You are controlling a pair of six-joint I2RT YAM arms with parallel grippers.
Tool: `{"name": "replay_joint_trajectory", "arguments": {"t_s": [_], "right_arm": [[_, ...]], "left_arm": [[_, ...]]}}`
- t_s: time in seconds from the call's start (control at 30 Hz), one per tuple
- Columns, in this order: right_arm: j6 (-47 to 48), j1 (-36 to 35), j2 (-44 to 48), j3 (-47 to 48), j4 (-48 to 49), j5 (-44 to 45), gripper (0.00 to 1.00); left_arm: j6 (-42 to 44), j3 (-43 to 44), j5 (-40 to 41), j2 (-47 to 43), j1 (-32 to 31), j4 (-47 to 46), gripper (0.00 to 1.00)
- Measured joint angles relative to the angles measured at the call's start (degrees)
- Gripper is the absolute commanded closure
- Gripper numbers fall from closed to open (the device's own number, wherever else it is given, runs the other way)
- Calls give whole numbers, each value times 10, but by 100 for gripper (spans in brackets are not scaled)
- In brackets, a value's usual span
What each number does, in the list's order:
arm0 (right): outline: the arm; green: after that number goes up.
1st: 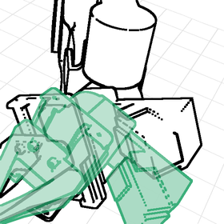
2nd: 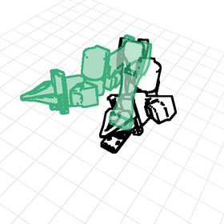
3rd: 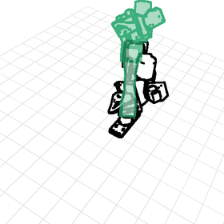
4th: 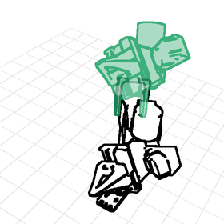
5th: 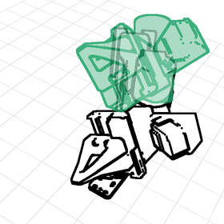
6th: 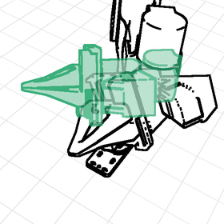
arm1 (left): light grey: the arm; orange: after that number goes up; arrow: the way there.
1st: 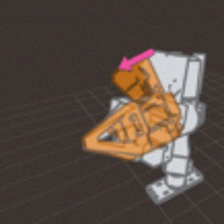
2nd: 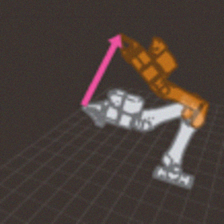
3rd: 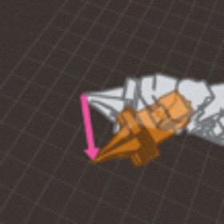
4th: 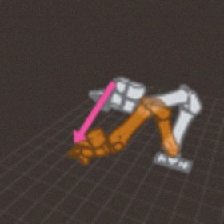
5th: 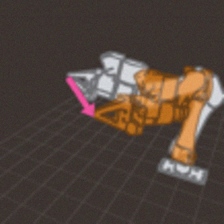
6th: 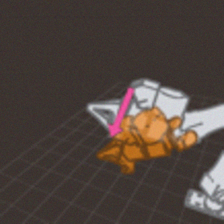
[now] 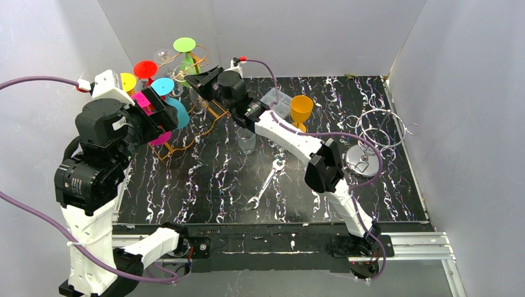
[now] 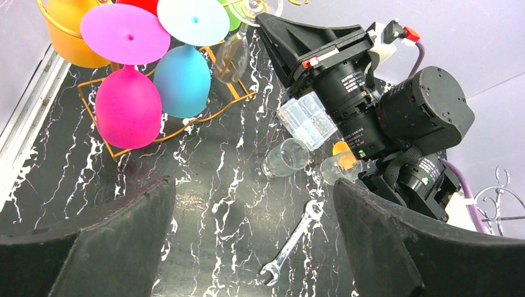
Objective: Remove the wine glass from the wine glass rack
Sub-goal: Pick up the wine glass from the wine rack.
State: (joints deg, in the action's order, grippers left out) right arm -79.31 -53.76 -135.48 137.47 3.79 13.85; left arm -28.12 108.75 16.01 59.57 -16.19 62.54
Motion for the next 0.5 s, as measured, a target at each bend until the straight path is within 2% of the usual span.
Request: {"name": "replay_joint_trajectory", "arguments": {"t_s": [0.17,0.5], "right_arm": [[-1,0,0,0,-5,0,92],[-2,0,0,1,-7,-1,99]], "left_arm": [[0,0,0,0,0,0,2],[0,1,-2,0,0,-4,2]]}}
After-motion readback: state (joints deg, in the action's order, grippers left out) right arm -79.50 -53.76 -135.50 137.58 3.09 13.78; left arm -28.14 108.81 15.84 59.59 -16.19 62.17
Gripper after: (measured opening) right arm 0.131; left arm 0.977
